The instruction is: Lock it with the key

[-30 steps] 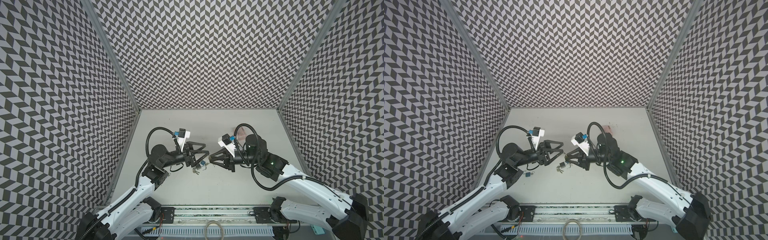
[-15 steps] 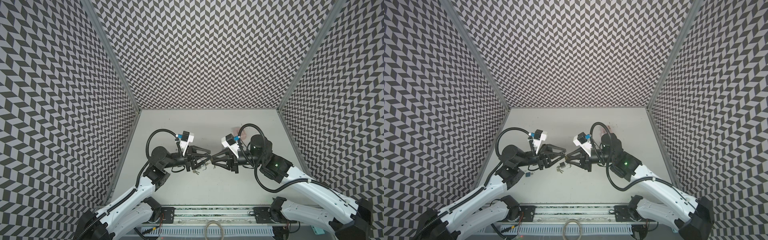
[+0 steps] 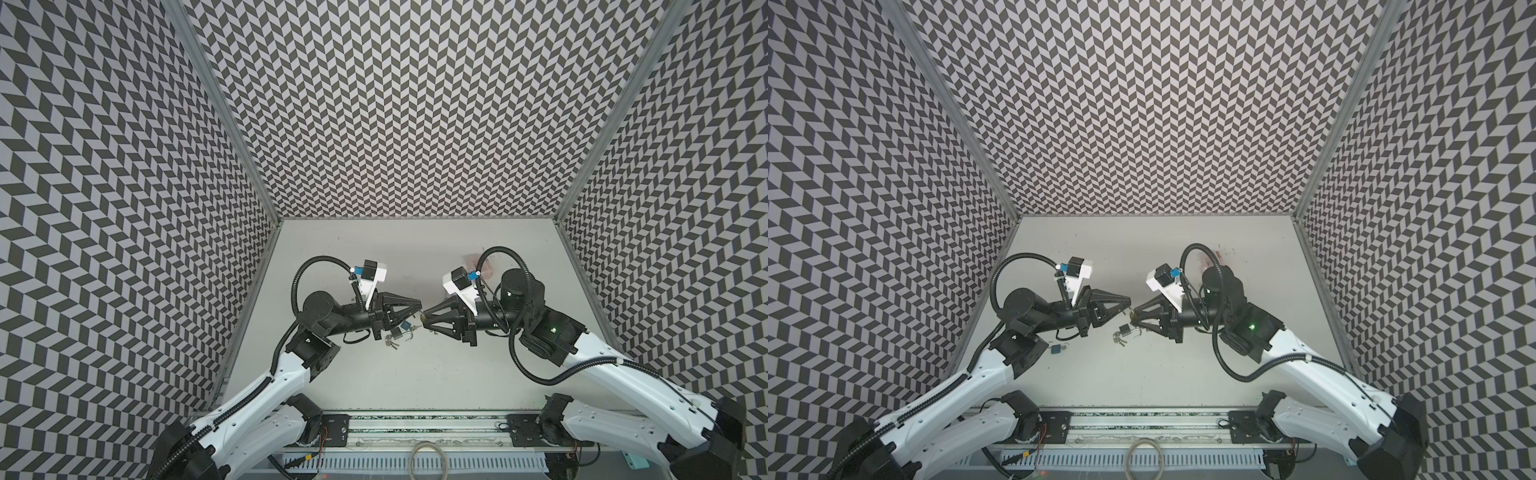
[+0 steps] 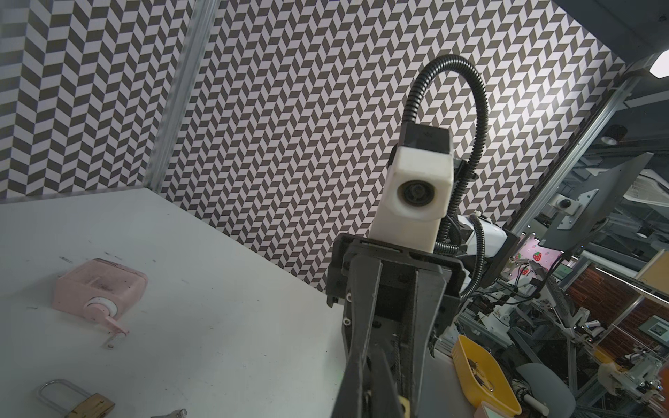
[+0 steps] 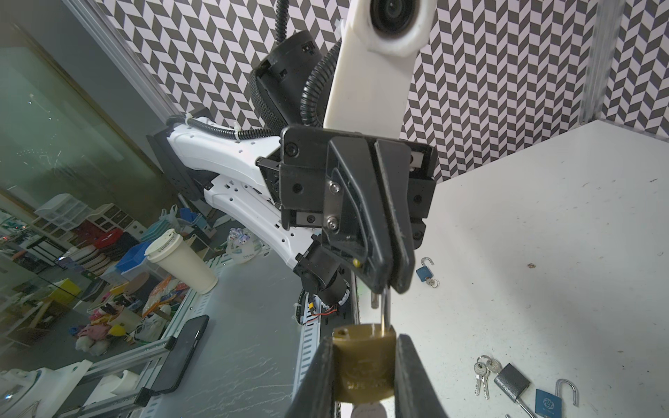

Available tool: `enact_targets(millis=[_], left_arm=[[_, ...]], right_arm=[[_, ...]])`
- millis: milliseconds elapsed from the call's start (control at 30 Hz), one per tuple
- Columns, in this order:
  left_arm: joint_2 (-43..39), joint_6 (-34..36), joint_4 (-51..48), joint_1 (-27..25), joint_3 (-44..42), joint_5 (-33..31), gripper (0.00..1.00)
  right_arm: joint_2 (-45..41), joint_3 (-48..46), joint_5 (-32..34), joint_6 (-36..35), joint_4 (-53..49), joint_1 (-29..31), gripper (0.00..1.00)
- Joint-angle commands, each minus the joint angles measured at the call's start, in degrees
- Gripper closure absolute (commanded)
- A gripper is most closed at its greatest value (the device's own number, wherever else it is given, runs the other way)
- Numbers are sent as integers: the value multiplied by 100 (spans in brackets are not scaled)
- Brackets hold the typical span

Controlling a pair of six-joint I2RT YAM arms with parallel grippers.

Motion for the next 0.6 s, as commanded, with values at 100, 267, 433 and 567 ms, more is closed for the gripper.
enact_targets(millis=[100, 267, 433, 567], left_arm=[[-206, -76, -29, -89, 239, -395, 100], [-252, -240, -65, -79, 360, -850, 100], [-401, -618, 181, -71, 159, -1369, 100], [-452, -924, 433, -28, 29, -1640, 100]], right_arm=[[-204, 105, 410, 160, 675, -24, 63], [-326, -180, 678, 515, 1272, -24, 32], [-573, -442, 1188, 764, 1648, -24, 22], [-922, -846, 1728, 1176, 2313, -24, 18]])
